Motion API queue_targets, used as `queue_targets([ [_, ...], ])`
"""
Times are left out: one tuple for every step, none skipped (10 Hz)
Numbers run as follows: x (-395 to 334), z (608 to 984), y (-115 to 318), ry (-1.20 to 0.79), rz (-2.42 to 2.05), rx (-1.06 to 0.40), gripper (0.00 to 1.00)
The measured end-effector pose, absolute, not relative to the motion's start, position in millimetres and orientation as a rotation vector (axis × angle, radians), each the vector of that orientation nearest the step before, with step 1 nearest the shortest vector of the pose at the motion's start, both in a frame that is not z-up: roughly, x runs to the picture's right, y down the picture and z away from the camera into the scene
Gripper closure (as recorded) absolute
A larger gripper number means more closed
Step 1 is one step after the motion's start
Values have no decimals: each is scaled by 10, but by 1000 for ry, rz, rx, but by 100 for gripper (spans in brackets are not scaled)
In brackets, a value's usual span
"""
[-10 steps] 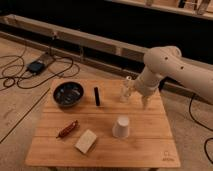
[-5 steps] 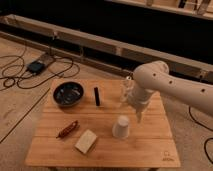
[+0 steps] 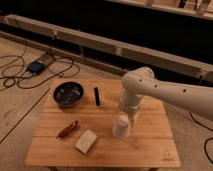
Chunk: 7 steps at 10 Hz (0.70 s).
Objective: Place the ceramic cup over the eraser
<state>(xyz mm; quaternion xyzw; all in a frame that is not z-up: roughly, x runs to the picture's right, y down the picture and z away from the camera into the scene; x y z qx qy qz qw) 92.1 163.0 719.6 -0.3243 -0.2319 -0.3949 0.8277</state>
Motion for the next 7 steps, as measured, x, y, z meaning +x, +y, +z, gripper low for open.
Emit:
queue_targets([
  [915,7225,1652,-490,-841,-694,34],
  [916,7258,1678,-487,-841,-702,34],
  [917,7278,1693,-485,-840,-707,34],
  [926,7315,1709,-482,-838,-712,34],
  [927,7338,1715,-483,-835,-714,34],
  [924,7355,1720,-486,-830,-715,34],
  [919,7374,1729,-492,-822,-717,34],
])
